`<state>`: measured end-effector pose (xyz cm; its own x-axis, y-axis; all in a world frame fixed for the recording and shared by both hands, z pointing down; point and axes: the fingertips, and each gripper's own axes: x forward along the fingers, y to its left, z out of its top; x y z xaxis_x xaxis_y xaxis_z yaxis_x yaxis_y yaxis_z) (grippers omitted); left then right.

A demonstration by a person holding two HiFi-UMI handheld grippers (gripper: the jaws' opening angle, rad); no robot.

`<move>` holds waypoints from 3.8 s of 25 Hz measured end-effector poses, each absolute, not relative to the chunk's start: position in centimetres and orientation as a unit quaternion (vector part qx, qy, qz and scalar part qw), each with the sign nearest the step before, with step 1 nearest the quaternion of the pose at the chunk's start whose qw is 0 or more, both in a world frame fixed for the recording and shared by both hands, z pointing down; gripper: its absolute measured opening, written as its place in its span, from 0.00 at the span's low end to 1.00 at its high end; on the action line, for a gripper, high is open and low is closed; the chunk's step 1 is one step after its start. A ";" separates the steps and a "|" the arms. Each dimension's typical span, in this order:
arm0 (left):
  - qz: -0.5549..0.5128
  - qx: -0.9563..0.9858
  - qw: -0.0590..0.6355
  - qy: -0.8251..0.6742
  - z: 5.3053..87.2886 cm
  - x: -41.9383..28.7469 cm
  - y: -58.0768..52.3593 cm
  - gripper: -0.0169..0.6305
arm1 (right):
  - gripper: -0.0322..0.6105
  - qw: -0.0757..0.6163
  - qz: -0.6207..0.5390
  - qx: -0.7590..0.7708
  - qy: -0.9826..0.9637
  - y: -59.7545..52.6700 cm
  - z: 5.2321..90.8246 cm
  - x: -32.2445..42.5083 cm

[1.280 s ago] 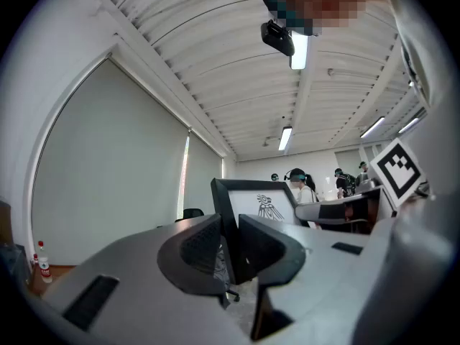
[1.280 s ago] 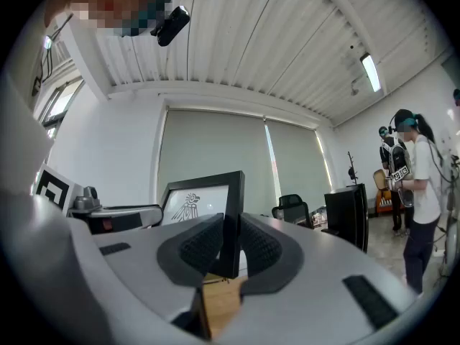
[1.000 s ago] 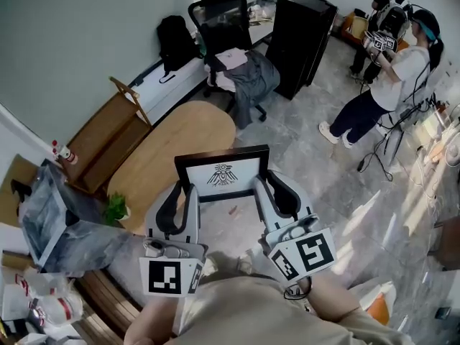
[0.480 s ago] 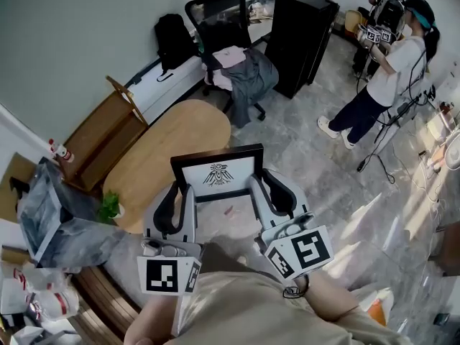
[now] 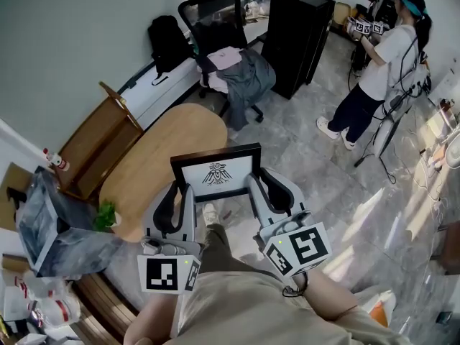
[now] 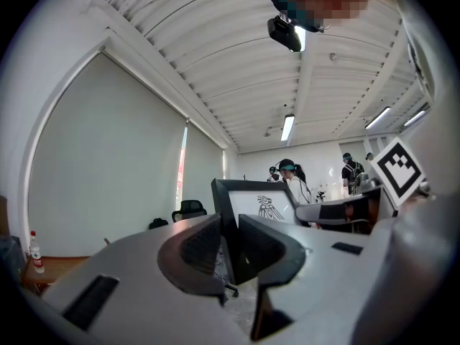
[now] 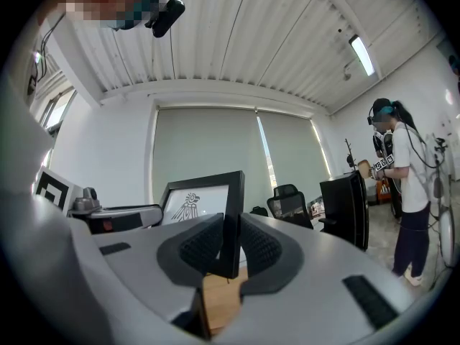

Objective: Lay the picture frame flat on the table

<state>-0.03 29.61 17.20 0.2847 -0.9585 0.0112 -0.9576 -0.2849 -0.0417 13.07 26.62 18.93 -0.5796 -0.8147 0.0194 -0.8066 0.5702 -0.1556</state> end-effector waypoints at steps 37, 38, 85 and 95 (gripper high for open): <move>-0.052 -0.824 -0.100 0.556 23.7 -15.7 -8.4 0.14 | 0.14 -0.050 -0.188 -0.489 0.850 -10.1 25.5 -2.3; -0.052 -0.824 -0.101 0.555 23.8 -15.8 -8.9 0.14 | 0.14 -0.052 -0.189 -0.490 0.849 -10.6 25.6 -2.4; -0.095 -0.724 -0.377 0.570 61.7 -13.3 -22.1 0.14 | 0.13 -0.239 -0.383 -0.422 0.786 -24.8 63.6 0.3; -0.115 -0.704 -0.433 0.550 74.5 -13.9 -20.8 0.14 | 0.13 -0.287 -0.413 -0.403 0.764 -23.7 76.6 -0.3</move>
<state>-13.87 -20.82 74.52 0.3684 -0.6757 0.6386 -0.8746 -0.0190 0.4845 -0.33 -23.68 76.61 -0.5096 -0.3785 0.7727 -0.8538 0.3332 -0.3999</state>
